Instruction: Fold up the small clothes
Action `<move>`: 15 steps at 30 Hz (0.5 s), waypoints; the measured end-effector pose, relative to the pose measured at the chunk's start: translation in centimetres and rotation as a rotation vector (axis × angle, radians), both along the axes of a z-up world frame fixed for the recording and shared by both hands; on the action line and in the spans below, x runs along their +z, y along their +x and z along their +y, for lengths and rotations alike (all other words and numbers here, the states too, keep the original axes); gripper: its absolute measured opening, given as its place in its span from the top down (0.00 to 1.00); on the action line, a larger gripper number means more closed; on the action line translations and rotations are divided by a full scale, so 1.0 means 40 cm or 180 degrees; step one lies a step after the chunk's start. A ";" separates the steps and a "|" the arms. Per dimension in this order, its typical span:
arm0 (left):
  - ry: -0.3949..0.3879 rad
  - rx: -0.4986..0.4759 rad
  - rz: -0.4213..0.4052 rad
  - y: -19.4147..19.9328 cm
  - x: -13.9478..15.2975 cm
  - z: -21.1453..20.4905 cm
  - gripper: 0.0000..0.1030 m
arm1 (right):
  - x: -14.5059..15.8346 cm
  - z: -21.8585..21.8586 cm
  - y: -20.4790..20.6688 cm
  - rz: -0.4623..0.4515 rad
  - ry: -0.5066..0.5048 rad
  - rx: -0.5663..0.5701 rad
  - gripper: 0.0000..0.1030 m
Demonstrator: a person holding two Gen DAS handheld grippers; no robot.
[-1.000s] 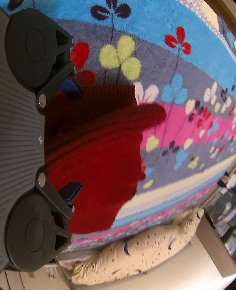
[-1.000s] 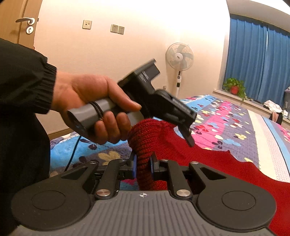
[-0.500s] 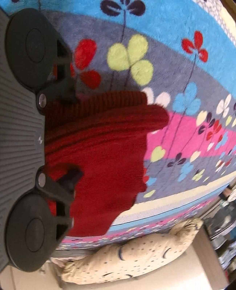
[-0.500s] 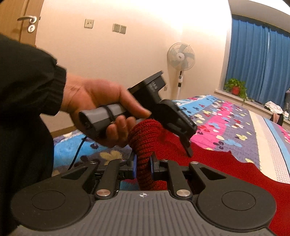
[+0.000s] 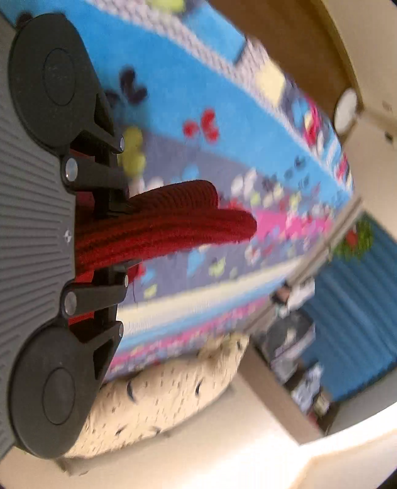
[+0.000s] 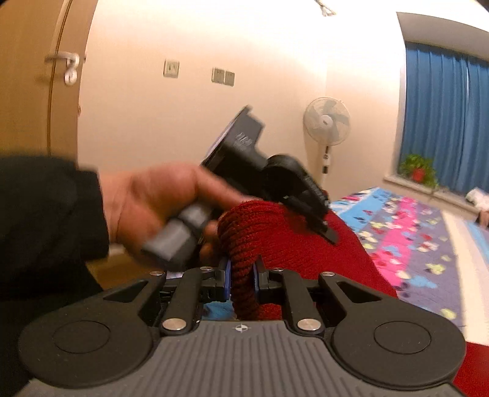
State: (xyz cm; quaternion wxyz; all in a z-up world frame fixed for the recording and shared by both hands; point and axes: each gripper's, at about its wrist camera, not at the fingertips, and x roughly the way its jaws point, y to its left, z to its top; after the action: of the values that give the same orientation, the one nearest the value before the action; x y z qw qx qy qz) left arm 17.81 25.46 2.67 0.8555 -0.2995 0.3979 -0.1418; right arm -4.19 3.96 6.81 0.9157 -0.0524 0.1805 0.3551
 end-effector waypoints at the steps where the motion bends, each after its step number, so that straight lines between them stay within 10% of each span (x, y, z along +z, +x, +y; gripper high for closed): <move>1: 0.0046 0.0026 0.0133 0.002 -0.017 0.001 0.76 | -0.009 -0.008 0.012 0.0158 0.0077 -0.0056 0.87; 5: 0.0456 0.0008 0.0375 0.027 -0.048 -0.054 0.75 | -0.059 -0.083 0.048 0.0728 0.0298 -0.0451 0.87; 8: 0.0270 -0.0030 0.0232 0.026 -0.023 -0.076 0.63 | -0.045 -0.160 0.056 0.0882 0.0514 -0.0714 0.87; 11: 0.0002 -0.0018 -0.0004 -0.001 0.024 -0.106 0.22 | -0.014 -0.257 0.055 0.0899 0.0669 -0.1029 0.87; 15: -0.0317 -0.0337 -0.0652 -0.066 0.089 -0.175 0.19 | -0.005 -0.445 0.018 0.0980 0.0960 -0.1639 0.88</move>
State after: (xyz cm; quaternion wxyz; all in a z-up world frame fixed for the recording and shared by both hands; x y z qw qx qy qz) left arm 15.17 18.47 6.22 0.8670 -0.3041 0.3161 -0.2363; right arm -3.48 -13.82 6.60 0.9348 0.1853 0.2695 0.1386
